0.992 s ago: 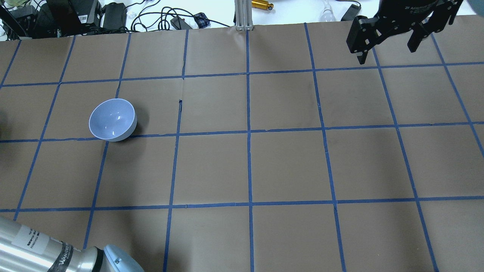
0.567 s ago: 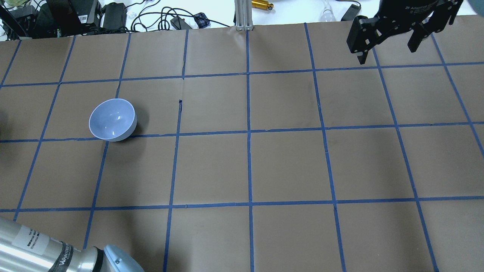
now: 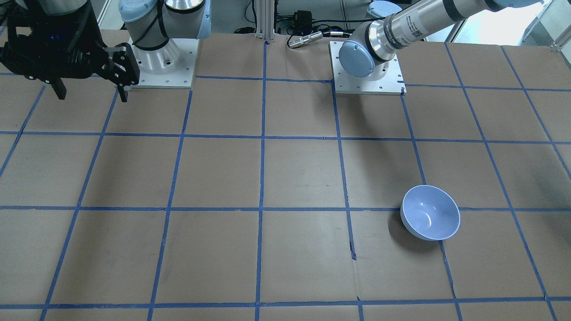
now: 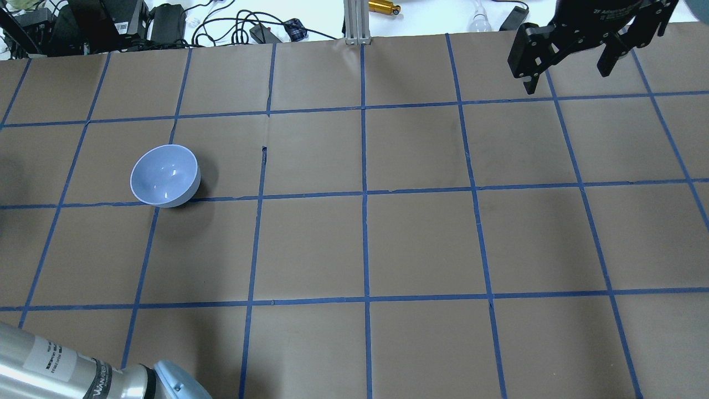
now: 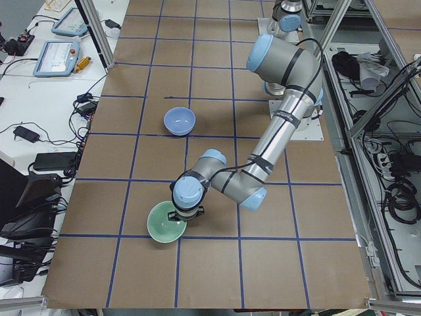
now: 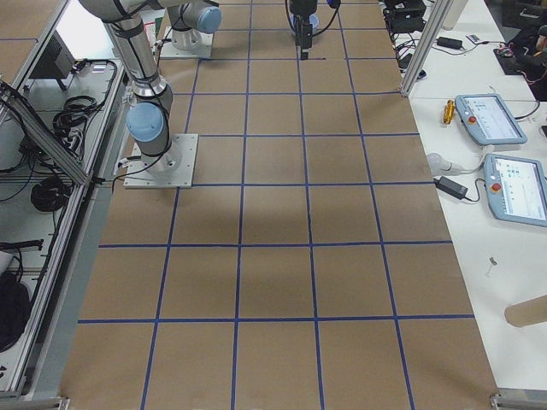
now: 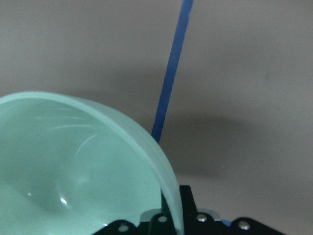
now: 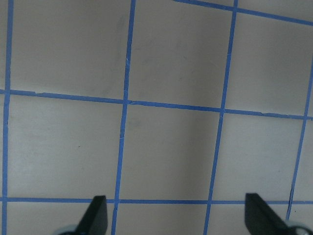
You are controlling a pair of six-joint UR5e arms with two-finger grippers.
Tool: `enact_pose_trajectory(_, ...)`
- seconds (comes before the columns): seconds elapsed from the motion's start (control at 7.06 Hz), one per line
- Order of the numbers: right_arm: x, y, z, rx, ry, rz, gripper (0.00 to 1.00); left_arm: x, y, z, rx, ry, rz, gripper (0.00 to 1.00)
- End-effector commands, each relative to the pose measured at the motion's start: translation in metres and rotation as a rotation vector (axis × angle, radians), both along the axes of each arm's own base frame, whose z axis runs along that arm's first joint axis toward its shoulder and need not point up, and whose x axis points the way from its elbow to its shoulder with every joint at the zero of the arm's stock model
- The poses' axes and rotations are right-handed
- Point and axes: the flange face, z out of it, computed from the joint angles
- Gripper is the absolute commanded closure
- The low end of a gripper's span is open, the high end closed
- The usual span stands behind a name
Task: Stack green bowl on blue bowl
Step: 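Lift the mint-green bowl with the left gripper toward the blue bowl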
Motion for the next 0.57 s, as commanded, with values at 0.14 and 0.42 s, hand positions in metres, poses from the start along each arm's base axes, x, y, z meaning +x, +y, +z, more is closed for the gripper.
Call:
enact_pose_trajectory(0.14, 0.0, 0.0, 0.0, 0.0, 0.0, 0.0, 0.0, -0.086, -0.037, 0.075, 0.029, -0.052, 0.065, 1.0)
enact_pose_trajectory(0.42, 0.0, 0.0, 0.0, 0.0, 0.0, 0.0, 0.0, -0.148, -0.056, 0.115, 0.016, -0.051, 0.122, 1.0)
